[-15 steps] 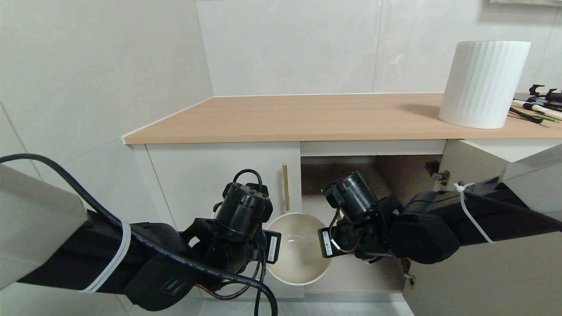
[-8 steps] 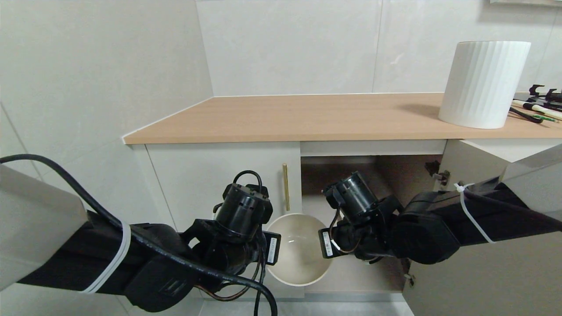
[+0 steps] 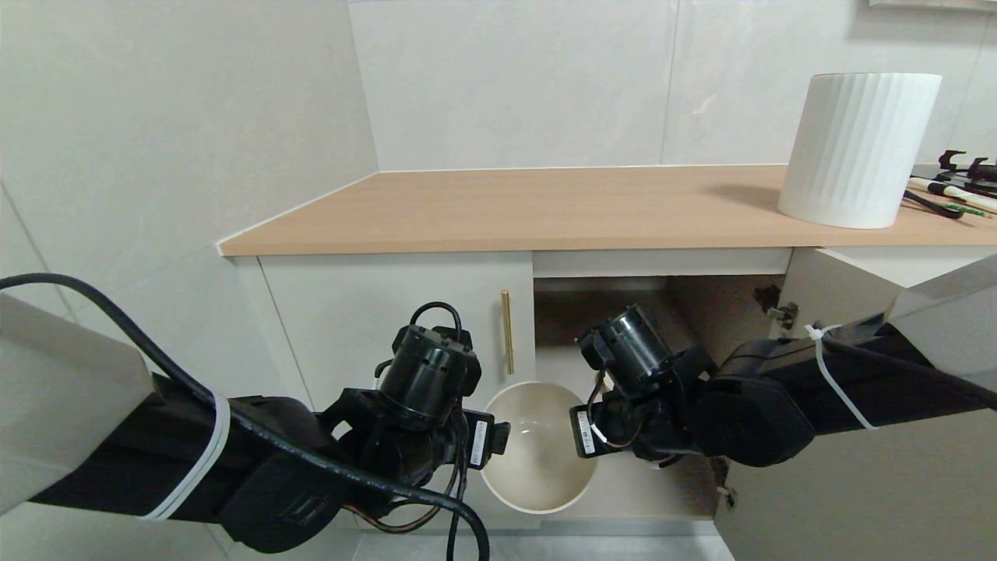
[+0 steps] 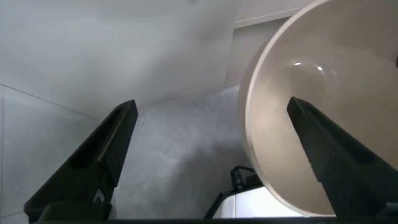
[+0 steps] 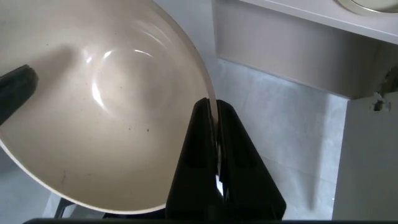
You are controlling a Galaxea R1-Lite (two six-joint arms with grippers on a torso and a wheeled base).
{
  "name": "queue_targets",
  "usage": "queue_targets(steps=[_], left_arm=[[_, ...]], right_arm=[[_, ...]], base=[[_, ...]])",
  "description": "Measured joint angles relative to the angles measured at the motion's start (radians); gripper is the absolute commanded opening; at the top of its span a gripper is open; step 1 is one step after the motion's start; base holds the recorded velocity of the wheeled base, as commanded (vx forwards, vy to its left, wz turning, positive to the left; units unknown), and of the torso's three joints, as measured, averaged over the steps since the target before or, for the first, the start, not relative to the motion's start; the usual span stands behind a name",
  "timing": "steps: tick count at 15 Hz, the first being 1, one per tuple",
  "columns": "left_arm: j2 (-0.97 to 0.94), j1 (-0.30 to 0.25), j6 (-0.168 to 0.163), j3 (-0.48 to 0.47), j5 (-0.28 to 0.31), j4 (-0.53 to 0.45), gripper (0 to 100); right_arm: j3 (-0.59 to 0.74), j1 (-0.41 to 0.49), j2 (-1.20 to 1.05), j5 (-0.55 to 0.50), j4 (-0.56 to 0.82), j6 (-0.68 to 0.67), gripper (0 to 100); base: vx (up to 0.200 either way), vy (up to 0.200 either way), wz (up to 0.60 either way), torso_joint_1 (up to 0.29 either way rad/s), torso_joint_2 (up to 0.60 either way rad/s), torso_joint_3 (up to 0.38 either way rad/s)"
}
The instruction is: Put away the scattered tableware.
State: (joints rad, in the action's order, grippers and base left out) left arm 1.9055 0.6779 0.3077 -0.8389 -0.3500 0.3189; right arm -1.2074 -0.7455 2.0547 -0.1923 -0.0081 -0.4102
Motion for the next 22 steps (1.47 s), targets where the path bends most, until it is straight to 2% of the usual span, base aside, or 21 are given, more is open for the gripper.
queue_targets(steps=[4,7,13,22], left_arm=[[-0.002,0.0,0.0,0.0,0.001,0.001,100],[-0.003,-0.002,0.002,0.0,0.002,0.001,100],[-0.004,0.0,0.002,0.0,0.003,0.001,100],[-0.004,-0.003,0.002,0.0,0.002,0.001,100]], right_arm=[[-0.006,0.064,0.036,0.001,-0.023,-0.043,0],[-0.044,0.179,0.099,-0.004,-0.139,-0.141,0],[-0.157,0.329,0.225,-0.059,-0.155,-0.157,0],[-0.279,0.433,0.354,-0.06,-0.155,-0.171,0]], base=[[0.0,0.0,0.0,0.0,0.0,0.0],[0.0,0.0,0.0,0.0,0.0,0.0],[0.0,0.0,0.0,0.0,0.0,0.0],[0.0,0.0,0.0,0.0,0.0,0.0]])
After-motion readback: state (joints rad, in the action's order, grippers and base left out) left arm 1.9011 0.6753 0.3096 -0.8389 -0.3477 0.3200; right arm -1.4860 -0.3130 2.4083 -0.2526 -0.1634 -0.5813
